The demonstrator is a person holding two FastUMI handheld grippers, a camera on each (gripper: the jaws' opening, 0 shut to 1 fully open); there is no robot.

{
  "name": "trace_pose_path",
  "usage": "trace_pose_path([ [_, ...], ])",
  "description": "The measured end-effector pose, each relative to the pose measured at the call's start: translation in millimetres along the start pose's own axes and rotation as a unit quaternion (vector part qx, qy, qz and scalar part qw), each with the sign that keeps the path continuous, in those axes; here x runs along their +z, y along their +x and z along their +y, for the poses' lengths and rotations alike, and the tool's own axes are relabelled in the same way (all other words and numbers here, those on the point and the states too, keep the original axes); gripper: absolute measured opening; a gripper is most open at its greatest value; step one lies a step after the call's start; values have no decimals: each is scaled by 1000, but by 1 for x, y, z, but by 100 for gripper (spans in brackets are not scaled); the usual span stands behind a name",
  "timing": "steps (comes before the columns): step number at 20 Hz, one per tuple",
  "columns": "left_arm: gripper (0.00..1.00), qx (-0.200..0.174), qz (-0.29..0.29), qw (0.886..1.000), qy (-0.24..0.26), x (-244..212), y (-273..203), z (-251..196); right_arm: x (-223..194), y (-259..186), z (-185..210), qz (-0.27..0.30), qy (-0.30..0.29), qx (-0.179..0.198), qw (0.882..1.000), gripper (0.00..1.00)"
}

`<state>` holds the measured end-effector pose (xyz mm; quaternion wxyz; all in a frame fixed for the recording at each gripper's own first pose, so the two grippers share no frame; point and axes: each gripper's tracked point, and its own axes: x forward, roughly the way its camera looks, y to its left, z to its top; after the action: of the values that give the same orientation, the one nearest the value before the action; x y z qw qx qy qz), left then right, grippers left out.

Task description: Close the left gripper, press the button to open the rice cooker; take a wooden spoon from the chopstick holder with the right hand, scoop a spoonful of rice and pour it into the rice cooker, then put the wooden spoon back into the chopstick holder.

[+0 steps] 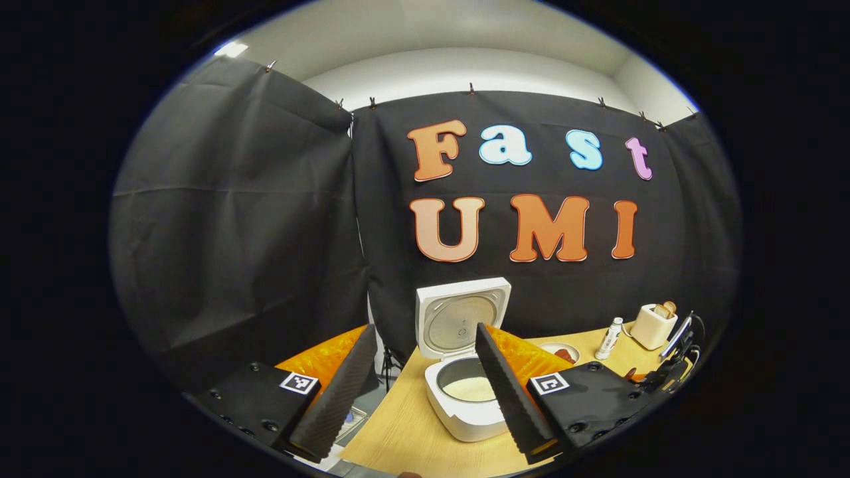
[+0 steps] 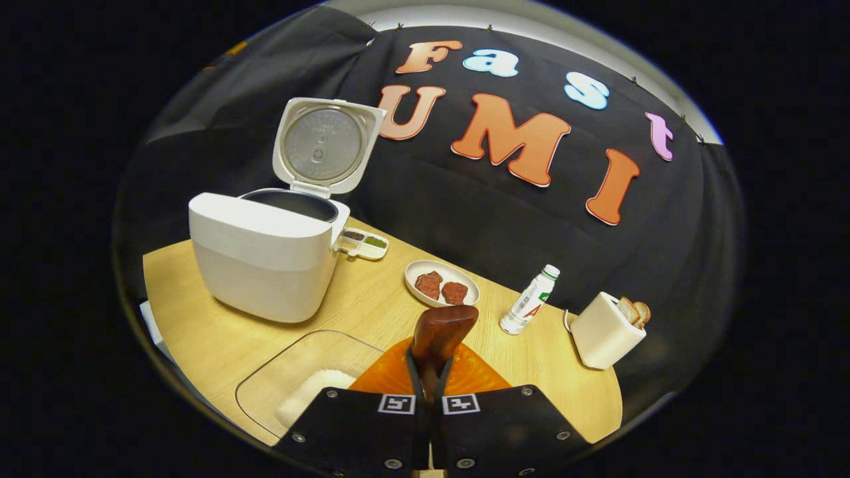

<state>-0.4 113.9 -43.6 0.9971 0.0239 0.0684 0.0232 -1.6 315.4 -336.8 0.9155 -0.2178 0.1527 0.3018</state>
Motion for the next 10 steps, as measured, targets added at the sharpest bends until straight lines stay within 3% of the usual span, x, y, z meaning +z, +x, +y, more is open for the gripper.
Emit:
trace_pose_path([
  [5,100,1,4,1000,0,-4,2,4,-8,1,-1,0,55,-9,998,1],
  [7,100,-1,9,1000,-2,-7,3,3,-18,1,5,16,98,5,995,1],
  [10,100,-9,16,1000,-9,-12,2,0,-17,-6,2,15,144,-5,989,1],
])
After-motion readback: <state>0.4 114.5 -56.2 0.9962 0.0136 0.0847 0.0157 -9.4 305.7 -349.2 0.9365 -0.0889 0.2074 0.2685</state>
